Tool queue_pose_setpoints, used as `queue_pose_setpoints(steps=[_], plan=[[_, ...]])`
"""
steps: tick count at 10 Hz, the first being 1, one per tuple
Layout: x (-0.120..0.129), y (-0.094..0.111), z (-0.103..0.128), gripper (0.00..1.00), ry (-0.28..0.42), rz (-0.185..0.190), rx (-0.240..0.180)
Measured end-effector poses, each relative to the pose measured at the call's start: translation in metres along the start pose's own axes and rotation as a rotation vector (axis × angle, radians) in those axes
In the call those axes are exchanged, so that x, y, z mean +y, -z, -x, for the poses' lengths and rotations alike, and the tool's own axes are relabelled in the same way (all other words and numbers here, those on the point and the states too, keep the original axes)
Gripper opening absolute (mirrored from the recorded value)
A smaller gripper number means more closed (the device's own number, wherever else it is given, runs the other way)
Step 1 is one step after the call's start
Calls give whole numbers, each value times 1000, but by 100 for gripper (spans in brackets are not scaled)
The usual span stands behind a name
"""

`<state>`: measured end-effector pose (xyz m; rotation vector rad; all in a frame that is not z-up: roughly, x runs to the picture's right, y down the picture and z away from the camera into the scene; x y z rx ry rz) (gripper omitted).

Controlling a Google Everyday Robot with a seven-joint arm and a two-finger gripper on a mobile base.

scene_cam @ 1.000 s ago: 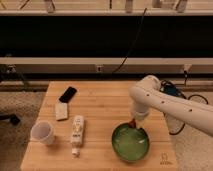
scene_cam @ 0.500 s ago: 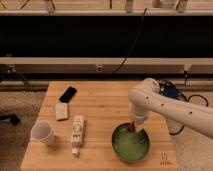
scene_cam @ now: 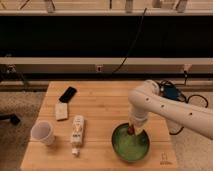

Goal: Place the pepper in the ceramic bowl

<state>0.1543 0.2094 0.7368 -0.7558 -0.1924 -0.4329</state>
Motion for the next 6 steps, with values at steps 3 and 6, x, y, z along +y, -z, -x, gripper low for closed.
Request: queue_pose_setpoints(steps=[3,6], plan=[[3,-2,3,36,-4,5,-6],[5,-3,5,63,-4,5,-7]])
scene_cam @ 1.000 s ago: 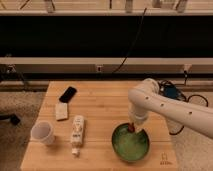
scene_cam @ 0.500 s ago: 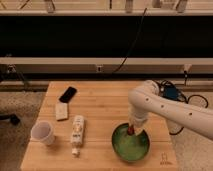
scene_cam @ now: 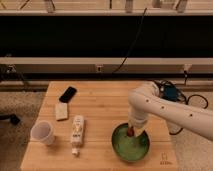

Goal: Place the pepper in the ceramic bowl

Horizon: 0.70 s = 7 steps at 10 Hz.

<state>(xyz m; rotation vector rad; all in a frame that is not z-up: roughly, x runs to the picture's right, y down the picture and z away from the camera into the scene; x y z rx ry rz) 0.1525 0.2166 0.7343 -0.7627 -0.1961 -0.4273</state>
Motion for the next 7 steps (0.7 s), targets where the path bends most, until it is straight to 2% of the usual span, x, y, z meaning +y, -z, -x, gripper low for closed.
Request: queue_pose_setpoints(steps=[1,2,7], plan=[[0,0,0,75,-2,-3,0],[2,-1,0,80,0,-5,2],[6,-2,4,80,9,-7,9]])
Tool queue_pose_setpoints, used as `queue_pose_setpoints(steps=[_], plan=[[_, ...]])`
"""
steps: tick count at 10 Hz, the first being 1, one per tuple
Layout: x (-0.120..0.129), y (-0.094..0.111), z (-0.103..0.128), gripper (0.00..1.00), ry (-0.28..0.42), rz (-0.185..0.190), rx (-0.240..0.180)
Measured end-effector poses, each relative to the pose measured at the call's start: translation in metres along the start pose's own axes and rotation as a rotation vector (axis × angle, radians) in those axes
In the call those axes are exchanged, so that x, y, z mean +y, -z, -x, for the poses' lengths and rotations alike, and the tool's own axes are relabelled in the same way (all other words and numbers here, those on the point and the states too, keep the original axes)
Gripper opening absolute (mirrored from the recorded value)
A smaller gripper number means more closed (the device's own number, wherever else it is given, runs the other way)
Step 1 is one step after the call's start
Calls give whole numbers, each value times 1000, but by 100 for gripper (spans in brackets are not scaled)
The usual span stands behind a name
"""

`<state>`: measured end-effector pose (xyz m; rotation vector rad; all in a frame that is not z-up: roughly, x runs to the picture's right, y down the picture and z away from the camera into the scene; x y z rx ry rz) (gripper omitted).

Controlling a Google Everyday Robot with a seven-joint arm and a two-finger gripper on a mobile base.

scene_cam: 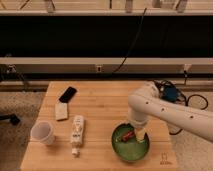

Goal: Place the pepper in the ceramic bowl

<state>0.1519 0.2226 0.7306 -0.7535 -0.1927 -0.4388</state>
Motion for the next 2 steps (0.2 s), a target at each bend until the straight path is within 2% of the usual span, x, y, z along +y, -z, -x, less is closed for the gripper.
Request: queue_pose_setpoints(steps=[2], plan=[[3,0,1,80,2,0,2]])
